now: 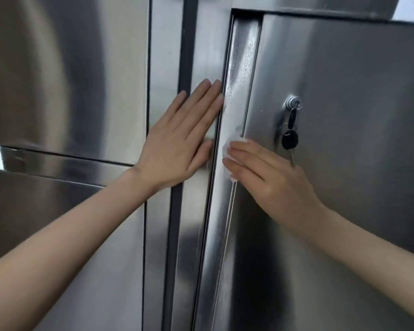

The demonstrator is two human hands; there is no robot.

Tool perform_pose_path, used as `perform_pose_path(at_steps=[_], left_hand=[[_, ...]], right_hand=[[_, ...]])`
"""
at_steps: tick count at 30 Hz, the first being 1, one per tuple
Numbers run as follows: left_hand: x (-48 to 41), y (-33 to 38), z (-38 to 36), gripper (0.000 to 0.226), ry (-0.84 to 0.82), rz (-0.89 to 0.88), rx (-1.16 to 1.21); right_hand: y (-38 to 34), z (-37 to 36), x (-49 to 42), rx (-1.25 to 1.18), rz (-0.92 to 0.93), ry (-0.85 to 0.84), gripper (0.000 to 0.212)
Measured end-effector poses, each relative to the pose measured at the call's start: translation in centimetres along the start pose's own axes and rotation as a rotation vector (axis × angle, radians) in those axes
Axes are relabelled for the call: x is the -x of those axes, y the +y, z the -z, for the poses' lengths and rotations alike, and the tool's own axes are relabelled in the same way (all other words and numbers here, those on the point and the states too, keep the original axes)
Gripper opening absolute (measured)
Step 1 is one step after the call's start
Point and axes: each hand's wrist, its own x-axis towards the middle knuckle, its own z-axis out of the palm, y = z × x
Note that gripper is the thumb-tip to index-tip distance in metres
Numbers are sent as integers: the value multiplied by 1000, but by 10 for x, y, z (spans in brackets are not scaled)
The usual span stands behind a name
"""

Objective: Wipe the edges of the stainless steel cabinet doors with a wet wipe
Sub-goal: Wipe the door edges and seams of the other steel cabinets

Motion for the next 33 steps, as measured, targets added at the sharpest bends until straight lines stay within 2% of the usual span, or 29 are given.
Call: perform_pose_path(at_steps=[2, 5, 7, 12, 16, 18, 23, 26, 31, 33], left_hand=[[-1, 0, 1, 57, 0, -7, -1], [-1, 2, 2, 55, 15, 0, 17], [2, 3, 2, 55, 21, 29, 29], [3, 3, -1, 57, 37, 67, 28], [4, 3, -1, 56, 36, 53, 23], [4, 4, -1, 56, 40, 52, 21], [4, 5, 0, 56, 47, 60, 17], [4, 4, -1, 56, 43, 58, 27], [3, 5, 0, 56, 40, 56, 30], [4, 6, 0, 57, 29, 57, 23]], right_hand=[[-13, -8, -3, -50, -75, 63, 14], [-32, -15, 11, -111, -34, 26, 14], [-28, -16, 11, -142, -35, 68, 12], [-39, -29, 3, -167, -221, 218, 9], [-59, -24, 34, -200, -148, 90, 9], [-53, -22, 30, -206, -137, 86, 10], [-19, -18, -15, -140, -343, 197, 8], [-19, -19, -17, -77, -317, 189, 13], [-53, -21, 16, -186, -222, 84, 20], [-46, -22, 10, -190, -207, 113, 19]])
